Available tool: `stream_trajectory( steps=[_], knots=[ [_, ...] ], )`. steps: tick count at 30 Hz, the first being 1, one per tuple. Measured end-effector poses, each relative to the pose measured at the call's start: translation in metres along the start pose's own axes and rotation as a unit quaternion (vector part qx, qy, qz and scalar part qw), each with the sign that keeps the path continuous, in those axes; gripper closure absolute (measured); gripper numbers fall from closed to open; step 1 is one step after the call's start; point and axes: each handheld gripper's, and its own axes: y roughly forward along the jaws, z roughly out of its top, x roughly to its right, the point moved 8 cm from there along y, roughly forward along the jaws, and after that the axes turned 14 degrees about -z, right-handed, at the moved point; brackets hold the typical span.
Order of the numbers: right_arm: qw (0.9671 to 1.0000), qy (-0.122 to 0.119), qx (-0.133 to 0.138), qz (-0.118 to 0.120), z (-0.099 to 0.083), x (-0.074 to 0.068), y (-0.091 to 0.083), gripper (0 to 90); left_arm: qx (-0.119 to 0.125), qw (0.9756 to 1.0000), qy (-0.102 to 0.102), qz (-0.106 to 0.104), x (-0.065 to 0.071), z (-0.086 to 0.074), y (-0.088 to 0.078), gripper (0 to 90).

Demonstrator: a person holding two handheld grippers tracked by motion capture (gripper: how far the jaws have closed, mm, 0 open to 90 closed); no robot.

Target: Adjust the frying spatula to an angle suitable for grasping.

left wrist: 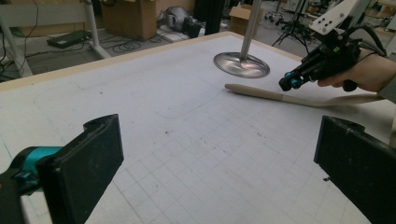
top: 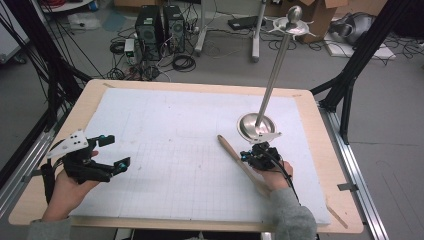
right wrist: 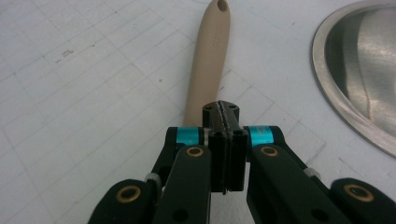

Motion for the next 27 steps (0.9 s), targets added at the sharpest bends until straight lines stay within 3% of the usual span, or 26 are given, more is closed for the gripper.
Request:
stream_trajectory(
  steps=[9, 15, 23, 27],
  knots=[
    [0.9998, -0.010, -0.007, 0.015, -0.003, -0.007, 0.007, 90.0, 0.000, 1.0000, -0.002, 0.002, -0.001, -0.001, -0.002, 1.8],
    [0.9990, -0.038, 0.004, 0.024, -0.002, -0.013, 0.004, 90.0, -0.001, 1.0000, -0.001, 0.002, -0.001, -0.001, -0.002, 1.8],
    [0.9991, -0.037, 0.005, 0.019, -0.001, -0.012, 0.004, 90.0, -0.001, 1.0000, 0.000, 0.002, -0.001, -0.001, -0.002, 1.8],
    [0.9987, -0.032, 0.031, 0.025, 0.004, -0.011, -0.004, 90.0, 0.000, 1.0000, 0.000, 0.002, -0.001, -0.001, -0.002, 1.8]
  ],
)
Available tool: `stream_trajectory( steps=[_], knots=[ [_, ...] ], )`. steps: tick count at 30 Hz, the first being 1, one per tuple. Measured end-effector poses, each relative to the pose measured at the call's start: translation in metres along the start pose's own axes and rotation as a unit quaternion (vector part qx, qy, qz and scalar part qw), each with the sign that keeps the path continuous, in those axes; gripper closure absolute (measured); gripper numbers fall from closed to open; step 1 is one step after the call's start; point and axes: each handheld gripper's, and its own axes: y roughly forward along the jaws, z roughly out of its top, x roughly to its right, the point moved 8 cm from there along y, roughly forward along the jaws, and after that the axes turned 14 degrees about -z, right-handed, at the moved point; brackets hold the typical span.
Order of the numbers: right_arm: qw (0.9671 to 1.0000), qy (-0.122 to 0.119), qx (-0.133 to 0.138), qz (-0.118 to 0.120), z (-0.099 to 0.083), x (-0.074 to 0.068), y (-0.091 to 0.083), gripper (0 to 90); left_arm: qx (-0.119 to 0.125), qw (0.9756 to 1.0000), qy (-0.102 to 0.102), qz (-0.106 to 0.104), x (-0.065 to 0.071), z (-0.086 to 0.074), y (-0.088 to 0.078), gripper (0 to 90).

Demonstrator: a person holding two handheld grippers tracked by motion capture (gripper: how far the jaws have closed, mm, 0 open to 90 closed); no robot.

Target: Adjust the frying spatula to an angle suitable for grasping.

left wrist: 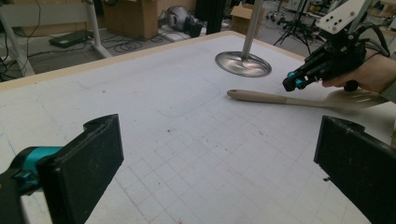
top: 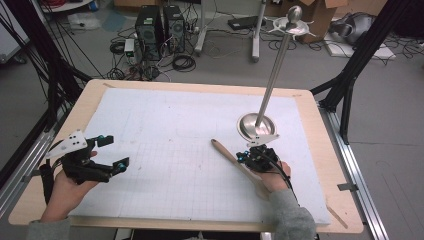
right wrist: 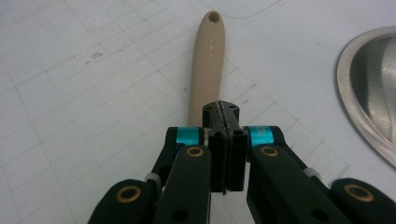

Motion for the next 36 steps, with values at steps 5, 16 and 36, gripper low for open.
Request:
stream_trajectory(
  steps=[5, 16, 36],
  knots=[
    [0.9996, 0.009, 0.025, 0.009, 0.004, 0.002, -0.012, 90.0, 0.004, 1.0000, 0.006, -0.003, 0.004, 0.003, -0.001, 1.8],
    [0.9984, 0.002, 0.048, 0.029, 0.011, 0.003, -0.042, 51.9, 0.013, 0.9997, 0.017, -0.008, 0.009, 0.012, -0.004, 1.8],
    [0.9905, 0.029, 0.122, 0.057, 0.046, 0.006, -0.105, 13.9, 0.042, 0.9989, 0.020, -0.010, 0.012, 0.022, -0.017, 1.8]
  ],
)
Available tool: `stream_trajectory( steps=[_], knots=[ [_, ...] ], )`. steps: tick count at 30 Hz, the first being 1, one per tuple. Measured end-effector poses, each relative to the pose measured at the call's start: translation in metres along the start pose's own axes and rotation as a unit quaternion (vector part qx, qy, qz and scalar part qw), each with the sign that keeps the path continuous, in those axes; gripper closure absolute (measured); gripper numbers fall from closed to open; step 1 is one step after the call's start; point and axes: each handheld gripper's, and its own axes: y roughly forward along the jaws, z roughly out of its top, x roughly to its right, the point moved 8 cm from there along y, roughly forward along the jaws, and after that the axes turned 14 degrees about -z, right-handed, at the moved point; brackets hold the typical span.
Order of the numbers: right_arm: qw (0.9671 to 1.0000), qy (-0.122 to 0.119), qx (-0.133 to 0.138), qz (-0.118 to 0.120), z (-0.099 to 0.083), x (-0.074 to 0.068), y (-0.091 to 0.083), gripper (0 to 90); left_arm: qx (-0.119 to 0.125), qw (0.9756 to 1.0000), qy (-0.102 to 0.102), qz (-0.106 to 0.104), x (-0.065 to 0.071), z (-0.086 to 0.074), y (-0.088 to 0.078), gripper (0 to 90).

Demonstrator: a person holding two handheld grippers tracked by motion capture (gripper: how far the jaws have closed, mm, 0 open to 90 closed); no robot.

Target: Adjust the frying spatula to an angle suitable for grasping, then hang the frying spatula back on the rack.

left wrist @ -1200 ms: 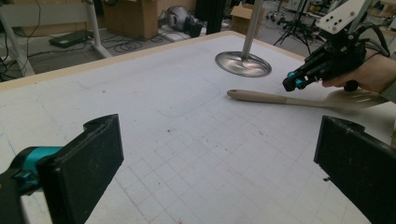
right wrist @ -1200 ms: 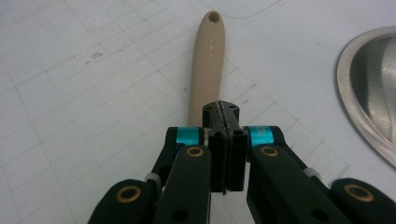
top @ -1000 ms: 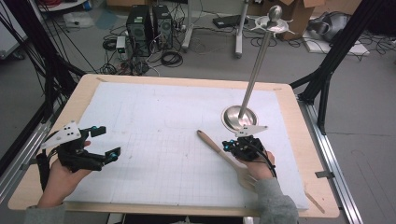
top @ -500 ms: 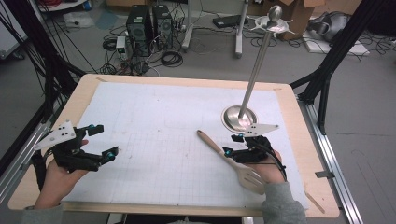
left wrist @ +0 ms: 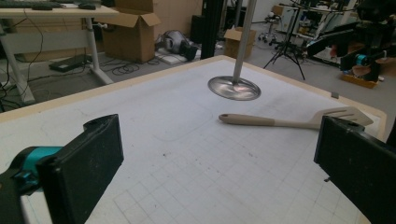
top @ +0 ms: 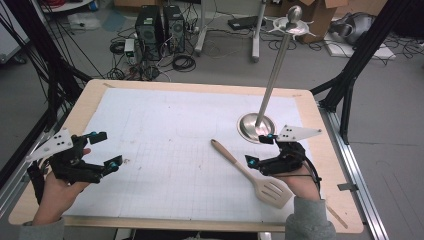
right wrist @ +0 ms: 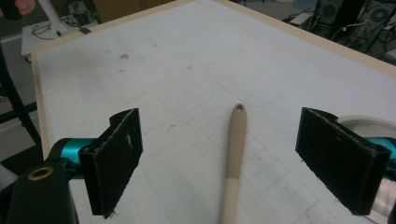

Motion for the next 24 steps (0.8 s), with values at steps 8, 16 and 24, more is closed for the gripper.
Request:
stream_trajectory(
  steps=[8, 16, 24],
  knots=[
    [0.9999, -0.007, -0.013, -0.008, -0.010, 0.000, 0.000, 14.0, 0.001, 1.0000, 0.005, -0.004, 0.003, 0.003, 0.000, 1.8],
    [0.9991, -0.011, -0.040, -0.008, -0.022, 0.001, 0.017, 14.0, 0.004, 1.0000, 0.000, -0.003, 0.001, 0.003, 0.000, 1.8],
    [0.9981, -0.015, -0.059, -0.011, -0.031, 0.001, 0.029, 13.9, 0.000, 1.0000, 0.006, 0.001, 0.005, 0.005, -0.003, 1.8]
  ],
)
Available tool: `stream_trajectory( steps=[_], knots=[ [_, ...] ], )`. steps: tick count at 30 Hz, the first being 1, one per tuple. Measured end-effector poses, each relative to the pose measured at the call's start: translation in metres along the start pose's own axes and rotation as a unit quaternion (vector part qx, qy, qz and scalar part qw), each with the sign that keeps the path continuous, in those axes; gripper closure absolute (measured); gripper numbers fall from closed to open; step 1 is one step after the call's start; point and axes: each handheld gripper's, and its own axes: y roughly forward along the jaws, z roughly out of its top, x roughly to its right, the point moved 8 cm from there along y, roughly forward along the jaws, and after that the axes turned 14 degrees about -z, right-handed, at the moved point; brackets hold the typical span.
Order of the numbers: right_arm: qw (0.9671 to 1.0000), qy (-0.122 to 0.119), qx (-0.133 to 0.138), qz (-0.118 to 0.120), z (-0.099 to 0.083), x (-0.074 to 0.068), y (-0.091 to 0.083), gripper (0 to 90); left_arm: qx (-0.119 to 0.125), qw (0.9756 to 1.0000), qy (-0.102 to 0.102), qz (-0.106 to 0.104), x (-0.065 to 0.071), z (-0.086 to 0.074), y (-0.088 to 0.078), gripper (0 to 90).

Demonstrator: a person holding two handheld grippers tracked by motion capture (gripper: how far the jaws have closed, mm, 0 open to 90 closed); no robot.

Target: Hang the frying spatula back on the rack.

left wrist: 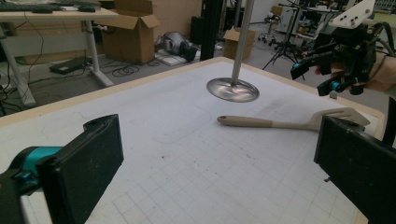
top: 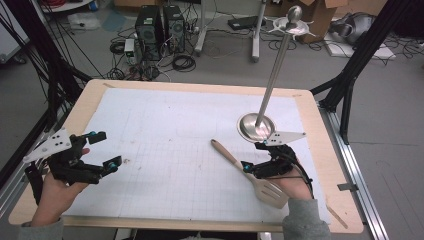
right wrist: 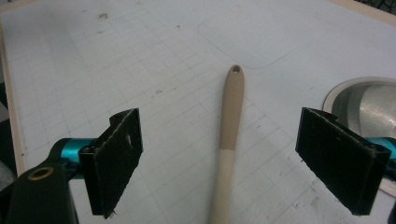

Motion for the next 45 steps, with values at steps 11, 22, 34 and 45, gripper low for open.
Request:
stream_trajectory(
  steps=[11, 22, 34, 45],
  knots=[
    [0.9993, -0.011, -0.034, -0.006, -0.011, -0.004, 0.017, 13.9, 0.001, 1.0000, 0.006, 0.003, 0.002, 0.002, 0.000, 1.8],
    [0.9972, -0.010, -0.070, -0.023, -0.026, -0.001, 0.028, 13.9, 0.000, 1.0000, 0.004, 0.003, 0.001, 0.001, 0.001, 1.8],
    [0.9955, -0.008, -0.092, -0.022, -0.036, -0.001, 0.037, 14.4, -0.006, 1.0000, -0.001, 0.002, -0.001, -0.003, 0.004, 1.8],
    [0.9954, 0.002, -0.094, -0.020, -0.042, 0.000, 0.045, 15.5, -0.007, 1.0000, -0.003, 0.003, -0.002, -0.005, 0.005, 1.8]
  ],
)
